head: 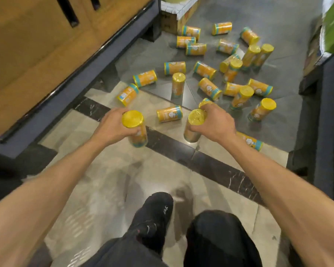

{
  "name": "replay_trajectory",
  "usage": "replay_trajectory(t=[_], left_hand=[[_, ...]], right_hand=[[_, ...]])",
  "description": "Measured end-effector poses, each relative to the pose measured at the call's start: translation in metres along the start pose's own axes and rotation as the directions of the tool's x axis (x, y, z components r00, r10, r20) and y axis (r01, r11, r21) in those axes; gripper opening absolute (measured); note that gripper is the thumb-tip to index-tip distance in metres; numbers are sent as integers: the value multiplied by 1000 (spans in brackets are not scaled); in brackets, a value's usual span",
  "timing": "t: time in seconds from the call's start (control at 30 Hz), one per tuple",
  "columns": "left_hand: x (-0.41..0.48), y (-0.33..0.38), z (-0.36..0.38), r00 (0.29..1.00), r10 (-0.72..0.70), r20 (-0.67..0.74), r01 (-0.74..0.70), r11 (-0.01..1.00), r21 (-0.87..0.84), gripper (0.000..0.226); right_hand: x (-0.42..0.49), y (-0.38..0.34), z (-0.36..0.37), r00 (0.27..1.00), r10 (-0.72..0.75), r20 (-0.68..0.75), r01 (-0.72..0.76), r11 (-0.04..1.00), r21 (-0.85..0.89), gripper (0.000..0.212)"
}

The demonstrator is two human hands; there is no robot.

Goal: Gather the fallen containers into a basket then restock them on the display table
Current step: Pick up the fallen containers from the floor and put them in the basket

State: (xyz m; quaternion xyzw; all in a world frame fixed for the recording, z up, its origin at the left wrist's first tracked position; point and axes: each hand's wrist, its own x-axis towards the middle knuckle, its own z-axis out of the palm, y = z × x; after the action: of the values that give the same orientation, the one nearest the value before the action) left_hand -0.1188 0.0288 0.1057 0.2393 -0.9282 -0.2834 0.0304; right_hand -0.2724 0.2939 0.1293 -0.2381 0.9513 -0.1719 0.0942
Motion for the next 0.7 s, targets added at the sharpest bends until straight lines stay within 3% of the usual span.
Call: replay_trajectory(t=[0.1,0.27,0.5,0.7], left_hand=[[-17,12,-65,994,-16,-110,17,1000,5,72],[-63,24,-165,973,-37,-228,39,999,4,61],[-174,15,-244,890,-171,-423,195,981,13,48],[-246,-10,-287,794,-287,-536,331,944,-15,49]], right_hand=[[-5,-43,-19,996,-94,-7,94,995,42,62],[-6,-125,-54,961,-269,62,265,962,64,57],[-21,-239,-87,830,-540,138,542,840,25,79],[-48,-318,-85,745,-650,150,634,759,145,52]])
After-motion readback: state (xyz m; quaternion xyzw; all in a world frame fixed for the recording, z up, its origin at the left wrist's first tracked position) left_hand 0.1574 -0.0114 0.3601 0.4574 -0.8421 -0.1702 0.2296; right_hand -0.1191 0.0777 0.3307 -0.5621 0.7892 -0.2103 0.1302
